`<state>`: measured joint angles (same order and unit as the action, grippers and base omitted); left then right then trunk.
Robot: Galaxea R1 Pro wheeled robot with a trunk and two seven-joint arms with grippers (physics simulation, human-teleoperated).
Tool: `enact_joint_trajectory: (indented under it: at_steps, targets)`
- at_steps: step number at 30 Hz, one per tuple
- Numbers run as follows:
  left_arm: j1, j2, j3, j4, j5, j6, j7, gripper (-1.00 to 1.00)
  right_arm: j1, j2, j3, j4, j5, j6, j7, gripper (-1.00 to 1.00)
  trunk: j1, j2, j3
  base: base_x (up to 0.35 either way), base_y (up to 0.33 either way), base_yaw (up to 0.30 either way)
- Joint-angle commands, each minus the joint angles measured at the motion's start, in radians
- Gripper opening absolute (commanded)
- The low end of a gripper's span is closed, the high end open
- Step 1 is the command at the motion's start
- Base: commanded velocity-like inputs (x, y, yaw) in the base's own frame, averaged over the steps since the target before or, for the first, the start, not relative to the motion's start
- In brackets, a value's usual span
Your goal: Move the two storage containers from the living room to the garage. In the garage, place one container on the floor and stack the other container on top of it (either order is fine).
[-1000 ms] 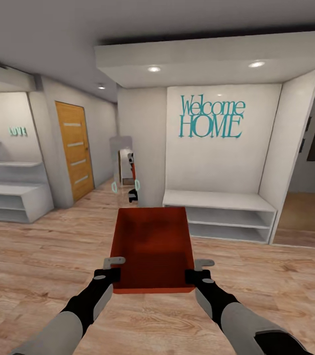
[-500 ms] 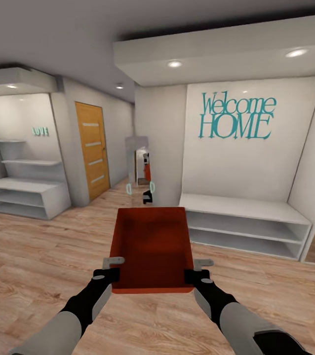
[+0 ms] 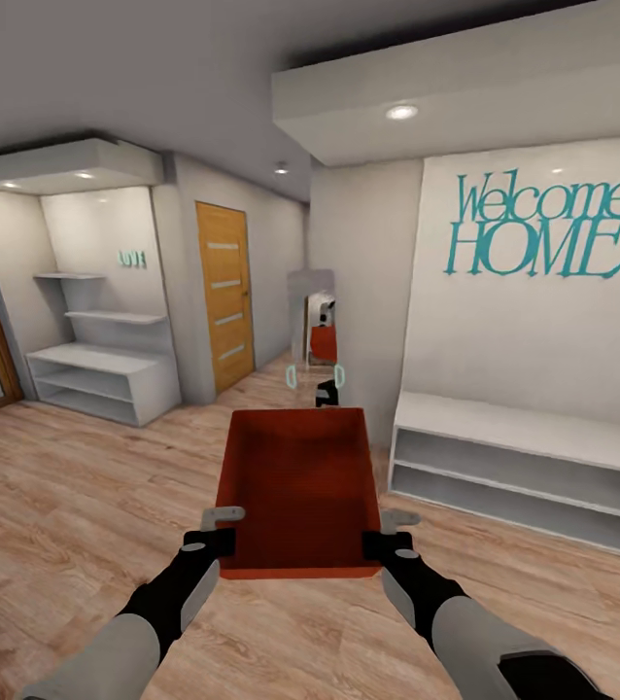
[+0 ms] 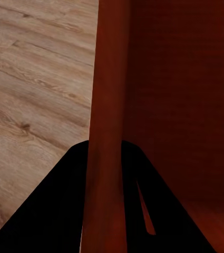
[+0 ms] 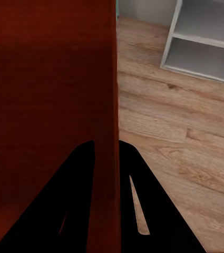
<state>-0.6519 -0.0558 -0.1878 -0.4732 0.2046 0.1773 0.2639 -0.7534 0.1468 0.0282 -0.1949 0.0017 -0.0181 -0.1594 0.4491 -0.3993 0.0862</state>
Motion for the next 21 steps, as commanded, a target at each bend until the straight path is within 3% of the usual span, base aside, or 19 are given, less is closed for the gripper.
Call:
enact_joint_trajectory:
  at_steps: [1,21]
  targets:
    - [0.000,0.002,0.087,0.001,0.007,0.007,0.046,-1.00,-0.001,-0.030,-0.027,-0.003,0.014,-0.056,-0.051,-1.00,0.001,-0.001,0.000,0.323,0.000,0.268]
    - [0.000,0.015,0.087,0.001,0.008,0.008,0.046,-1.00,-0.001,-0.029,-0.027,-0.003,0.014,-0.056,-0.051,-1.00,0.001,-0.001,0.000,0.323,0.000,0.267]
